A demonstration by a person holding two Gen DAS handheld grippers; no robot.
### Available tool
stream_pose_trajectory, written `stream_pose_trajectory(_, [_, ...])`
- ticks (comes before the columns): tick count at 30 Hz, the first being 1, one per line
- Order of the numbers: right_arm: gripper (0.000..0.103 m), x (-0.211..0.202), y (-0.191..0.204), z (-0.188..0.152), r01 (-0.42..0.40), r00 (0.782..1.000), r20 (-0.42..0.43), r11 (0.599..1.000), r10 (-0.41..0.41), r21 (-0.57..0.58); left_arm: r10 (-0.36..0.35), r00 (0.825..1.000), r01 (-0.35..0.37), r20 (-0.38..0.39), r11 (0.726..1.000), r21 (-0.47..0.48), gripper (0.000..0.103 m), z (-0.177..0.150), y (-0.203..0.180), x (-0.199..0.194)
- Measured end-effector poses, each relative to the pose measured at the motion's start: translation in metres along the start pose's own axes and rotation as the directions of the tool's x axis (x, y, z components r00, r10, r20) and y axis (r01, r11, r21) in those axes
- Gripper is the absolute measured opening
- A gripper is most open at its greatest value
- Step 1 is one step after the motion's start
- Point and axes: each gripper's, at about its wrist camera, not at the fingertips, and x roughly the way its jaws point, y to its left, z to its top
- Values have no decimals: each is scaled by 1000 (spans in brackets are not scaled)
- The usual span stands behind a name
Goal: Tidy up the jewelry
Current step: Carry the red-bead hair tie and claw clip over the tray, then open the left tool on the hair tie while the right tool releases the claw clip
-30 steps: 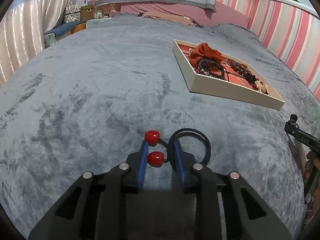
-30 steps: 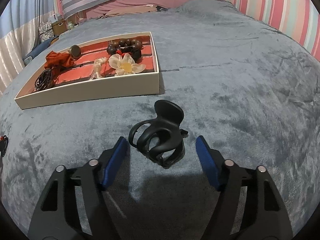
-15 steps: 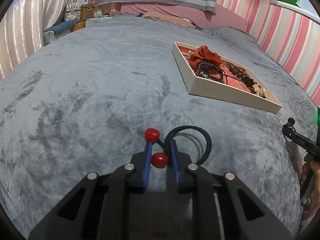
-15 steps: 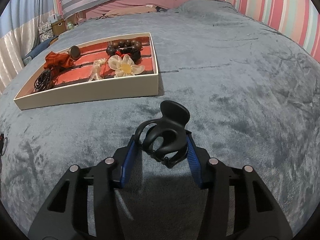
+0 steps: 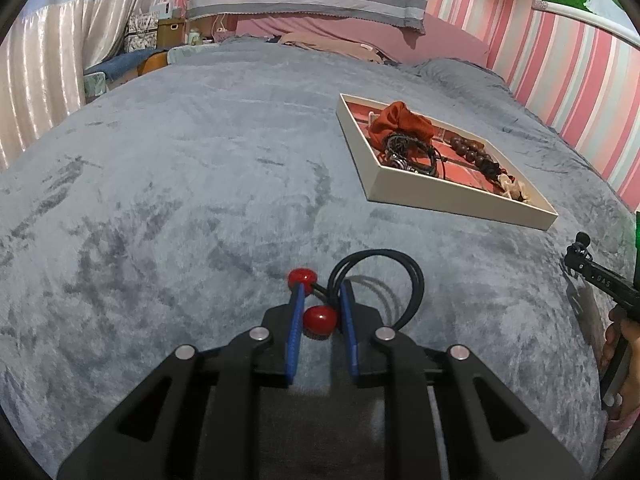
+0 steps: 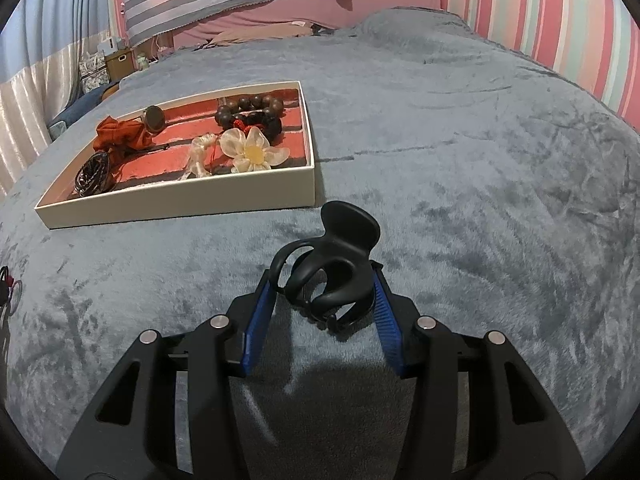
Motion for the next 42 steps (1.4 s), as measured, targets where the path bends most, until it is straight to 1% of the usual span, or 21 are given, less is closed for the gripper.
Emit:
stream_pose_trajectory(4, [48,-6,0,3,-3,1000,17,1000,3,4,22,1000,-22,16,999,27,19,6,-8,-1])
stream_pose_trajectory(10, [48,-13,2,12,-7,999,42,1000,7,1,20,999,-22,40,999,49,19,16,-19,-3])
stream_pose_trajectory(16, [48,-18,6,26,-16,998,64,1000,16,-3,-3,997,-2,78,998,69,19,40,-38,-3])
stream_pose_trajectory(20, [48,-23,9,42,-24,995,92,1000,24,-10,-38,992,27,118,995,91,19,64,-60,-3])
stream_pose_trajectory(25, [48,-25,18,67,-37,991,126,999,41,-34,-75,987,58,145,991,120,19,91,-88,4])
stream_pose_trajectory(28, [48,-22,26,84,-44,989,142,998,51,-55,-90,984,70,153,989,132,19,111,-106,17])
stream_pose_trajectory(31, [48,-14,32,97,-59,987,145,996,67,-63,-96,985,77,142,988,132,19,125,-115,32])
stream_pose_trajectory(37, [48,7,44,114,-76,985,149,994,88,-82,-55,992,37,116,988,148,19,142,-132,75])
stream_pose_trajectory(42, [48,25,55,121,-80,984,149,991,95,-105,-14,997,2,82,989,147,19,141,-131,106])
